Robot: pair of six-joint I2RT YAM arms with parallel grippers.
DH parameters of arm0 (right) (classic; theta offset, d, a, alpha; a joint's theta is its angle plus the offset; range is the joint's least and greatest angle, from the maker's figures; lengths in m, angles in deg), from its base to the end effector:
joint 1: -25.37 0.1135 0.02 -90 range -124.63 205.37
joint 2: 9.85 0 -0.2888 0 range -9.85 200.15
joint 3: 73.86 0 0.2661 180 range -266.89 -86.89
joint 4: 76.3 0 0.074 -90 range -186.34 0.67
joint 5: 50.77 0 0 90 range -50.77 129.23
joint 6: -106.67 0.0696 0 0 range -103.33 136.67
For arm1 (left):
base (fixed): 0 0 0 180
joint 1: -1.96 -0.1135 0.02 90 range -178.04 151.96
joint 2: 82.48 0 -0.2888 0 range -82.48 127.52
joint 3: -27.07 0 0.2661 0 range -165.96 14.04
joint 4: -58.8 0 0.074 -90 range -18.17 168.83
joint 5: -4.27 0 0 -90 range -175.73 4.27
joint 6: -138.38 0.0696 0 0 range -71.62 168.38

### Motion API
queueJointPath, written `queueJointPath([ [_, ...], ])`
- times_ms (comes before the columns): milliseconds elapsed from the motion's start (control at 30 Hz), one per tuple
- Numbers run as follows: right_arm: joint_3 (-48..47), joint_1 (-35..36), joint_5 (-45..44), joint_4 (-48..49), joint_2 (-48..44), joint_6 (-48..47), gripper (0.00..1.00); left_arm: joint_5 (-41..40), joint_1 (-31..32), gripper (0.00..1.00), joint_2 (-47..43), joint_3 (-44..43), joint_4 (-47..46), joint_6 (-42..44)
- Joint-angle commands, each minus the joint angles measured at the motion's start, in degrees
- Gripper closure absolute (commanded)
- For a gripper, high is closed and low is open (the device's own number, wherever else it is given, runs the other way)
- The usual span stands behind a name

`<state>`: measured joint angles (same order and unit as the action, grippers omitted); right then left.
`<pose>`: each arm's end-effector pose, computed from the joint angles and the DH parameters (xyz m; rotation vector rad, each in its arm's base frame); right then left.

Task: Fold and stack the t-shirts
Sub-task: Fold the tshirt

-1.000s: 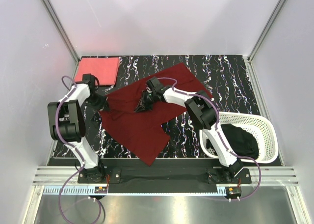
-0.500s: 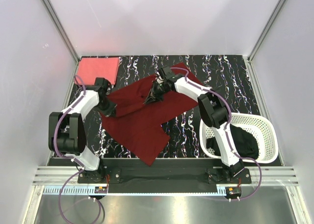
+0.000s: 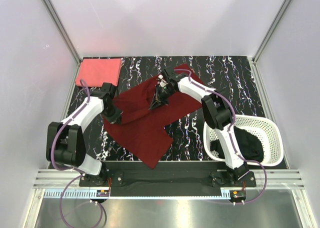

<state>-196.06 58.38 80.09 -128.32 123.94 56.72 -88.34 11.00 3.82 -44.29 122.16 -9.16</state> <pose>0.4254 0.3306 0.1551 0.0725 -2.8218 -1.2341 0.2845 -0.0421 0.1925 -1.2154 2.6814 -0.1095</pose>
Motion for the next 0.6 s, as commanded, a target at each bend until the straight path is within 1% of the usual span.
queueJointPath([
  [0, -2.89, -0.49, 2.29, -1.71, 1.38, -2.17, 1.0, -2.22, 0.28, 1.0, -3.15, 0.58, 2.06, -1.08],
  [233, -6.58, -0.5, 1.85, -3.47, 4.89, -2.79, 1.0, -1.52, 0.28, 1.0, -3.6, 0.4, 3.38, -0.73],
  [567, -7.11, -1.02, 1.15, -4.17, 5.77, -3.23, 1.0, 2.26, 0.89, 1.0, -6.76, 2.07, 3.03, -0.73],
])
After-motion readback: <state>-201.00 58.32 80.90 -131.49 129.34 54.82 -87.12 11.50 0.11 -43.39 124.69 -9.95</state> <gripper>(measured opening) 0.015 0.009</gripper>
